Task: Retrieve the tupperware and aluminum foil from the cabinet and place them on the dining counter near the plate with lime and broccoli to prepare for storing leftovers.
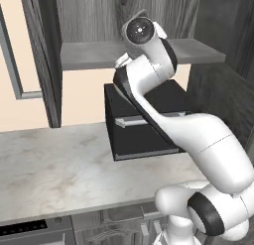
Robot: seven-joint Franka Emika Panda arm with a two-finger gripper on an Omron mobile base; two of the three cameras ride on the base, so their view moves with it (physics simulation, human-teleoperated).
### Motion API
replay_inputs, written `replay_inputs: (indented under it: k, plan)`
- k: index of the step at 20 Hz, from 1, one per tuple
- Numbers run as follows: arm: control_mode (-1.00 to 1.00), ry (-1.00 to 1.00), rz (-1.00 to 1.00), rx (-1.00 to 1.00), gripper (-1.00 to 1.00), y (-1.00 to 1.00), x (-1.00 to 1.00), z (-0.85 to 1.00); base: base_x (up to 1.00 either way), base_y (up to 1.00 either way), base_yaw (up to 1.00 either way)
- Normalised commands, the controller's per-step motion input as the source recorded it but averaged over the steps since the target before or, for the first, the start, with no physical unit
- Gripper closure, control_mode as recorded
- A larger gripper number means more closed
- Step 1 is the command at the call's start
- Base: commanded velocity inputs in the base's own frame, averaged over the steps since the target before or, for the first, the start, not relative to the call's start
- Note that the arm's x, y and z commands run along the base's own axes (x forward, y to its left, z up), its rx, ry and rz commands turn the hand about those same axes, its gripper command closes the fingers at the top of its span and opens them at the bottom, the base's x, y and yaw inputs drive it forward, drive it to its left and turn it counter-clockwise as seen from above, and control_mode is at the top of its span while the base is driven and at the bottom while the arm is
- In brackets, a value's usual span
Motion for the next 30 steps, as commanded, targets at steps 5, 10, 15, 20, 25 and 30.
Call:
replay_inputs:
  k: [5,10,15,20,25,30]
  plan:
    - [-1.0,0.12,0.0,0.02,1.0,-0.32,-1.0,-0.29,0.0,0.0,0.0]
    - [-1.0,0.17,0.0,0.02,1.0,-0.49,-0.88,-0.82,0.0,0.0,0.0]
    - [-1.0,0.26,0.0,0.03,1.0,-0.33,-0.47,-0.44,0.0,0.0,0.0]
    - [-1.0,0.21,0.0,0.02,1.0,-0.1,-0.2,-0.17,0.0,0.0,0.0]
    - [-1.0,0.03,-0.01,0.0,1.0,0.0,0.03,-0.03,0.0,0.0,0.0]
    - [1.0,0.0,0.0,0.0,1.0,0.0,0.0,0.0,-0.62,0.01,0.0]
